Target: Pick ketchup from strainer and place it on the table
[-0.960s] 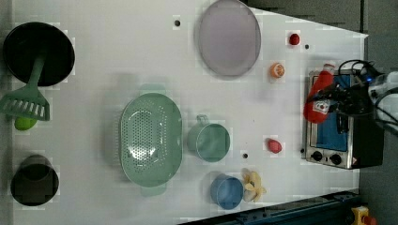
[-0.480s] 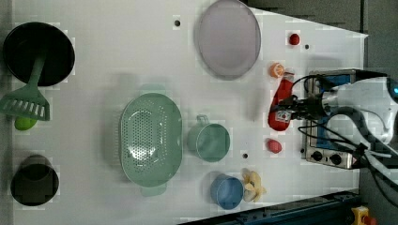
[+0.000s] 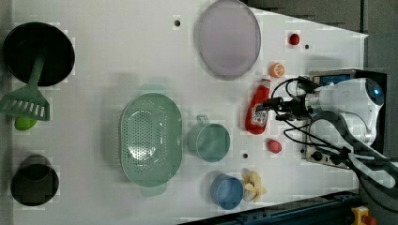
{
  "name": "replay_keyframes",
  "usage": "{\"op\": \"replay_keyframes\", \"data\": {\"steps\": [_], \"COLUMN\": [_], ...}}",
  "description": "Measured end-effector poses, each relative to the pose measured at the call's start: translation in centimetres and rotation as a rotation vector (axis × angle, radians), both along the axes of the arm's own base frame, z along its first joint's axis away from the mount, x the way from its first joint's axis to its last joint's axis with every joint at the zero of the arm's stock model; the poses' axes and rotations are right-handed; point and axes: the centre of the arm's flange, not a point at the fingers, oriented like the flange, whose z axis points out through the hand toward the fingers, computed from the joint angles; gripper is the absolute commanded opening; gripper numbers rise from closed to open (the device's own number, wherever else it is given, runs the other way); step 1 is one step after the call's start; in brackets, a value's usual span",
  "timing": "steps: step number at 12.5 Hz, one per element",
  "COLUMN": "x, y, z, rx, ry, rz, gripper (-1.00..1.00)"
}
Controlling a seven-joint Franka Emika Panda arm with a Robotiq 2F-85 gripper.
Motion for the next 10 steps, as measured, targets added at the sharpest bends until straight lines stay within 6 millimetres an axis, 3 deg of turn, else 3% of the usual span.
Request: {"op": "replay_keyframes", "data": {"steps": [2, 3, 6, 8, 10], "x": [1.2, 2.5, 8.1, 9.4, 8.8], "y": [-0.5, -0.9, -1.9, -2.8, -3.5], "z": [3.4, 6.3, 17.7, 25.3, 30.6], "rx": [-0.008, -0.015, -0.036, -0.052, -0.059], "ry": [-0.043, -0.085, -0.207, -0.243, -0.199], "rz": [-0.007, -0.014, -0.093, -0.191, -0.278], "gripper": [1.00, 1.00, 1.00, 1.00, 1.00]}}
